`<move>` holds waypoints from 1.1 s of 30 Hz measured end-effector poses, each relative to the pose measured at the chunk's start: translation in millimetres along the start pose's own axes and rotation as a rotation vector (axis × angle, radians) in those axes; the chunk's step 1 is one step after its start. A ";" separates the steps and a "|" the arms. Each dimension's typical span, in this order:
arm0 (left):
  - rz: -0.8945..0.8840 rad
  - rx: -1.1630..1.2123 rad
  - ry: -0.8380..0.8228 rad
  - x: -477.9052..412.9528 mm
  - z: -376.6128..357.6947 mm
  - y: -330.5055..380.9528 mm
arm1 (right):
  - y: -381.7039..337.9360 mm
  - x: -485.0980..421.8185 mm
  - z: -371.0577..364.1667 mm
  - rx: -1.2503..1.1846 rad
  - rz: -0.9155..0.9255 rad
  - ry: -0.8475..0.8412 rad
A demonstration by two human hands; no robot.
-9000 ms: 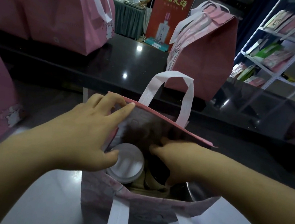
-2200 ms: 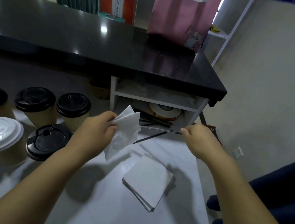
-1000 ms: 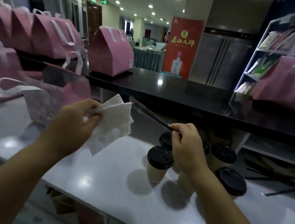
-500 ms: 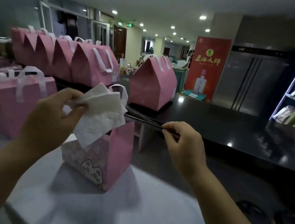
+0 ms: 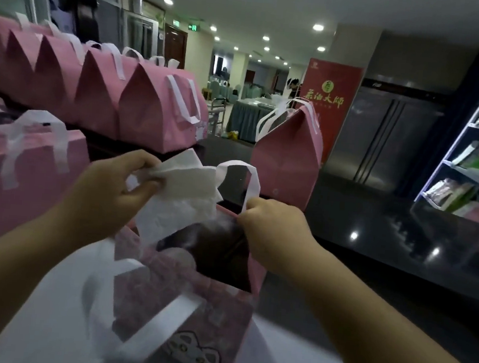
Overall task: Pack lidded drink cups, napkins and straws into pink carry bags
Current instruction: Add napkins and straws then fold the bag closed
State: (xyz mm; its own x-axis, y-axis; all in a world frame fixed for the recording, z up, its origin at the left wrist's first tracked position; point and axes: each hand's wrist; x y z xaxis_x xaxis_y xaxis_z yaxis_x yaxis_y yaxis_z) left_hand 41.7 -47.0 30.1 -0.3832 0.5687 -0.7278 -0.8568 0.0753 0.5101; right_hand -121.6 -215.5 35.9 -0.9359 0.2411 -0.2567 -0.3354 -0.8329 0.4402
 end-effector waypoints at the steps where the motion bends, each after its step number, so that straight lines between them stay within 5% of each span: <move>1: 0.003 0.051 -0.030 -2.9 0.2 -10.0 | -5.2 -9.4 0.0 0.042 -0.015 -0.056; 7: 0.024 0.285 -0.116 -16.0 -7.4 -55.7 | -9.5 -33.0 -2.4 -0.064 -0.222 -0.167; 14: 0.007 0.605 -0.214 -32.3 -25.0 -73.9 | -13.3 -22.7 -2.6 -0.961 -0.466 0.003; 18: 0.007 0.663 -0.280 -35.3 -28.0 -80.4 | -26.9 -25.5 -4.1 -1.146 -0.507 0.211; 21: 0.023 0.468 -0.425 -30.2 -21.5 -95.5 | -27.4 -24.3 -10.2 -1.005 -0.476 0.203; 25: -0.081 0.001 -0.629 -20.1 -18.1 -112.8 | -24.9 -31.9 -19.3 -0.415 -0.347 0.038; 29: -0.087 0.032 -0.562 -17.4 -15.3 -115.5 | -34.3 -47.3 -27.4 -0.054 -0.287 -0.131; 33: -0.082 0.104 -0.485 -12.0 -14.3 -111.2 | -38.9 -43.2 -22.8 -0.143 -0.315 -0.102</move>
State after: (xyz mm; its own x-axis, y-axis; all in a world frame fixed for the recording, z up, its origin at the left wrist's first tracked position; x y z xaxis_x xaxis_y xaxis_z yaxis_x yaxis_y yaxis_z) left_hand 136.6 -73.9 -24.4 -0.0904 0.8711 -0.4828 -0.8290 0.2028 0.5212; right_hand -65.6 -204.9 10.3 -0.7972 0.5395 -0.2708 -0.5975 -0.7692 0.2266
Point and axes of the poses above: each hand's wrist, its own x-axis away from the middle knuckle, its own z-axis out of the back of the hand, y = z × x, and after that the axes turned 9 degrees about x, right-handed
